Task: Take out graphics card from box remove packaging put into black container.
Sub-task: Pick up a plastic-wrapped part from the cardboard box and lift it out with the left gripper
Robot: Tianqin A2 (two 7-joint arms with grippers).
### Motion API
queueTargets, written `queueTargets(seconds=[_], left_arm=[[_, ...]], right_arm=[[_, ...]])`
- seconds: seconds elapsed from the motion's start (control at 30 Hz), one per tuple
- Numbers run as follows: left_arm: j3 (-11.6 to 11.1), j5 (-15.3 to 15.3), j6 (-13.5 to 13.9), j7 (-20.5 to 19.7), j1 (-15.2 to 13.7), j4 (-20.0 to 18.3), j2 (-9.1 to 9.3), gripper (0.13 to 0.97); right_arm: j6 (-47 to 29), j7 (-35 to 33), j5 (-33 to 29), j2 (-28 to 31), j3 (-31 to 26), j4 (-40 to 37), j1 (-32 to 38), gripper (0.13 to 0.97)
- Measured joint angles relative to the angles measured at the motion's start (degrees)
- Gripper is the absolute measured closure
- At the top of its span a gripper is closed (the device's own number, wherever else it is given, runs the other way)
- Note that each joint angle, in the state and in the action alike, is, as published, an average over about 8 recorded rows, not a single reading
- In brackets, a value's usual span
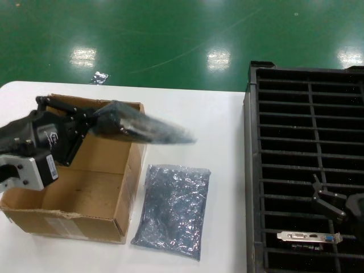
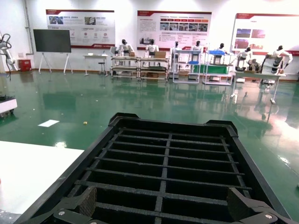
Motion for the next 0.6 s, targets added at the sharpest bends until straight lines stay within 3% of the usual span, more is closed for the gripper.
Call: queueTargets(seconds=[0.37,0.6], left_arm=[[1.83,-1.88,2.63,-6.81,-0.57,-0.31,0.43,0.958],[3.01,-0.92,4.43,-9.87,-1.62,0.18,-0.13,0.958]], right_arm=[[0.0,0.0,0.0,0.0,0.0,0.0,0.0,0.129],[0.0,0.0,0.0,0.0,0.0,0.0,0.0,0.129]])
